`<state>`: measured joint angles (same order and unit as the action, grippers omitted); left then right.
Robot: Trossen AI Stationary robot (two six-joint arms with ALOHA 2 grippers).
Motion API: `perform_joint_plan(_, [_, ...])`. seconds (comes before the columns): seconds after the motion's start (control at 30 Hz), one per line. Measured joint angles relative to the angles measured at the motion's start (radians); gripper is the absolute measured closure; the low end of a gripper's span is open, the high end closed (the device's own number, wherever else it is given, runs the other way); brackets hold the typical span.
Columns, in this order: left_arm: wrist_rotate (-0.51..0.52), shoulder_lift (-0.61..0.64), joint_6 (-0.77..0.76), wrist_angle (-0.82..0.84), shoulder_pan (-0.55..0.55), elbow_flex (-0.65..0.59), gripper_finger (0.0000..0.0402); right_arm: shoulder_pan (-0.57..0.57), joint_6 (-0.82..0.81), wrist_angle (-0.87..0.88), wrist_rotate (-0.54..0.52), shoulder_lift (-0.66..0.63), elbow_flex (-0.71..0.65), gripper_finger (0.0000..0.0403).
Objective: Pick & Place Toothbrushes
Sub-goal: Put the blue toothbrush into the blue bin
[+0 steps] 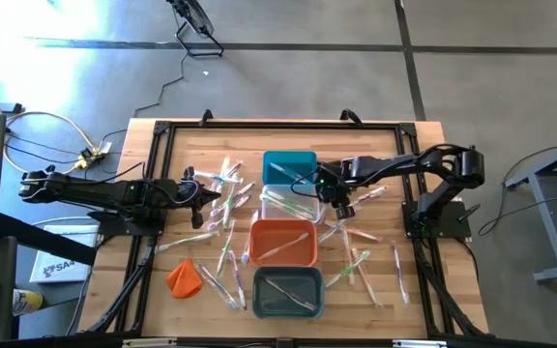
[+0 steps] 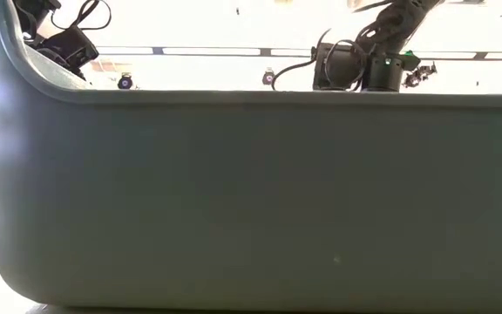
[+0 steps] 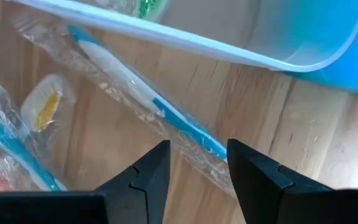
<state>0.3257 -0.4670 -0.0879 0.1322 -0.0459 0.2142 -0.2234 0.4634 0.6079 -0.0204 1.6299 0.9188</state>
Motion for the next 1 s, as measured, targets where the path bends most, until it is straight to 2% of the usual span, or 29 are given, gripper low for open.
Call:
perform_joint_plan(0.63, [0.001, 0.000, -0.024, 0.004, 0.000, 0.000, 0.0401, -0.014, 0.065, 0.013, 0.026, 0.079, 0.001, 0.0256])
perform_joint_plan(0.77, [0.001, 0.000, -0.026, 0.003, 0.000, 0.000, 0.0401, -0.014, 0.088, 0.043, 0.023, 0.079, 0.001, 0.0276])
perform_joint_plan(1.0, [0.001, 0.000, -0.026, 0.003, 0.000, 0.000, 0.0401, -0.014, 0.089, 0.101, 0.023, 0.079, 0.001, 0.0337])
